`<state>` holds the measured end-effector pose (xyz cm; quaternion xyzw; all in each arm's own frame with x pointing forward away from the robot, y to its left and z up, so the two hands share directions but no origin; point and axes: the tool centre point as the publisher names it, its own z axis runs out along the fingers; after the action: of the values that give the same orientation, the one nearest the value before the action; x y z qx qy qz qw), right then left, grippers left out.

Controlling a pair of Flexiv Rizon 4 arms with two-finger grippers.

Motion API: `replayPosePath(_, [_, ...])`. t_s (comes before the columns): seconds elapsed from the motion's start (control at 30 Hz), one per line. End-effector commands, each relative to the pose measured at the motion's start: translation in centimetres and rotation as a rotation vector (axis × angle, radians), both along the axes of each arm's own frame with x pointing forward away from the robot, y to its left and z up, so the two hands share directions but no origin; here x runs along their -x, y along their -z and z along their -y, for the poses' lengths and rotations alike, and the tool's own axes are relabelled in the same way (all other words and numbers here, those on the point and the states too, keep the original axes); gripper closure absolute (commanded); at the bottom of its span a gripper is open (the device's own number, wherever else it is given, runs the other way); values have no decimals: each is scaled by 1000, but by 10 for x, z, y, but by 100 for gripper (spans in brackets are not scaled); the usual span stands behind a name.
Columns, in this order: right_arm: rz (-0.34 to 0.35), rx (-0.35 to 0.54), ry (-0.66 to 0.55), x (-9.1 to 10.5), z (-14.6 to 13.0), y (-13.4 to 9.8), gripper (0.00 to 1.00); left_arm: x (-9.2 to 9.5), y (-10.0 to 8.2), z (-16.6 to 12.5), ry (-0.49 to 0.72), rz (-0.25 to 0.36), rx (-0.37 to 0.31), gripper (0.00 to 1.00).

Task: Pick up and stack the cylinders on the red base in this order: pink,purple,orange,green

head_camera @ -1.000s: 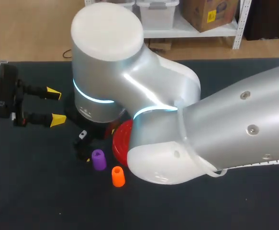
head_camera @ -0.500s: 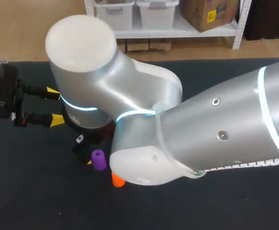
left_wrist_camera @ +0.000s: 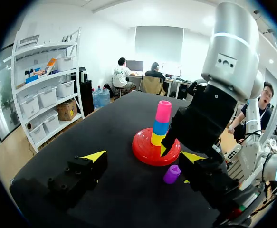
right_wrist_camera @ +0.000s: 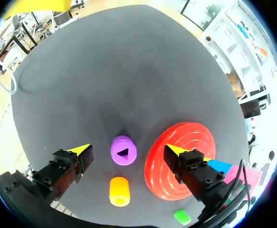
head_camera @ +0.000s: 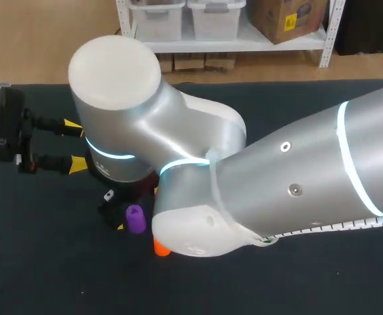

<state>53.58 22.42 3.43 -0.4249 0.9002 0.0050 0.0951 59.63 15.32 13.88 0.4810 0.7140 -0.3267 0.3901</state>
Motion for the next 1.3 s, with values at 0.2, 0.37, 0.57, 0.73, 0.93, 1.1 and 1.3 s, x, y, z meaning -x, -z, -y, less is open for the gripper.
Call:
replayPosePath(0.2, [-55,16,7,-6,-2,0,0,0,2,0,-1,6,5,0])
replayPosePath(0.37, [-53,25,1,-5,-3,-1,29,0,2,0,-1,6,5,0])
replayPosePath(0.57, [-49,29,-9,-1,-4,1,36,0,2,0,-1,6,5,0])
replayPosePath(0.73, [-48,24,-9,2,-3,4,42,0,2,0,-1,6,5,0])
replayPosePath(0.93, [-37,-20,7,4,2,0,45,0,2,0,-1,6,5,0])
replayPosePath(1.1, [-24,-27,3,6,3,-1,42,0,2,0,-1,6,5,0])
replayPosePath(1.3, [-18,-49,6,8,3,-1,40,0,2,0,-1,6,5,0])
